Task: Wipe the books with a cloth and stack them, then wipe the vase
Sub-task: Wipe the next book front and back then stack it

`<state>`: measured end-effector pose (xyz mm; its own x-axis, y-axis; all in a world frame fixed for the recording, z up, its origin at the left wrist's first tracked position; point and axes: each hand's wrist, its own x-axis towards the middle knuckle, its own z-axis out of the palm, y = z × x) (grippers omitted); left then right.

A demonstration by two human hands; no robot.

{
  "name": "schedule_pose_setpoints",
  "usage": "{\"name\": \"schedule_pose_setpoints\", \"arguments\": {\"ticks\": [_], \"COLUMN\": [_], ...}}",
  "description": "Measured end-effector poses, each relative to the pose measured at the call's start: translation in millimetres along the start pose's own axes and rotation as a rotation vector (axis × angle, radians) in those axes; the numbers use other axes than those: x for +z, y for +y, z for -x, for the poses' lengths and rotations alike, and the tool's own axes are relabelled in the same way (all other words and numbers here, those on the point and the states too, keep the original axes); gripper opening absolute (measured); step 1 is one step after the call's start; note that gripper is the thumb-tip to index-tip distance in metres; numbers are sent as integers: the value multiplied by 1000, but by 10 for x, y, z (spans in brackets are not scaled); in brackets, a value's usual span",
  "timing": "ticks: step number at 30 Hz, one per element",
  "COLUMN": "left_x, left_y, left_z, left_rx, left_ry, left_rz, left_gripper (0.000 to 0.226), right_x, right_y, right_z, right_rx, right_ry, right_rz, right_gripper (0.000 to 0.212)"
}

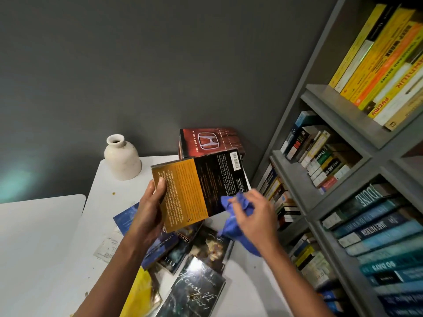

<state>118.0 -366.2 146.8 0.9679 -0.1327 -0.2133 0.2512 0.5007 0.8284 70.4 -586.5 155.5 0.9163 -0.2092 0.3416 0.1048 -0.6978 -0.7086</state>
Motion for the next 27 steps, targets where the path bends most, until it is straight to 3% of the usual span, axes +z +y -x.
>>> {"name": "schedule_pose_setpoints", "arguments": {"ticks": [3,5,7,10,13,16,19,22,24,27], "left_x": [6,29,64,119,145,45,-69,-103,-62,33], "left_y": [116,164,204,208,180,113,32,-84,-157,-273], "left_z": [26,32,57,108,98,3,-79,-157,-155,-150], "left_rx": [76,155,255,342,318,361,427,427,300,31], "left_ry": [-33,-74,-130,-281,-424,-500,-423,-233,-93,-34], "left_rz": [-194,-284,-392,-583,-710,-904,-1010,-1065,-925,-401], "left_gripper": [68,73,66,50,40,44,49,65,72,79], "right_x": [-168,-248,-314,-347,-253,-152,-108,-84,-54,-11], "right_y": [56,101,130,257,476,631,723,810,865,913], "right_z": [-370,-567,-691,-751,-723,-654,-609,-621,-654,-697], "right_rx": [465,717,821,900,988,1020,993,956,934,871], "right_ry": [-8,-203,-396,-563,-626,-564,-454,-377,-370,-369], "right_rz": [-224,-442,-729,-863,-814,-758,-824,-904,-968,-1009], "right_gripper": [57,64,75,78,60,37,38,33,39,47]}}
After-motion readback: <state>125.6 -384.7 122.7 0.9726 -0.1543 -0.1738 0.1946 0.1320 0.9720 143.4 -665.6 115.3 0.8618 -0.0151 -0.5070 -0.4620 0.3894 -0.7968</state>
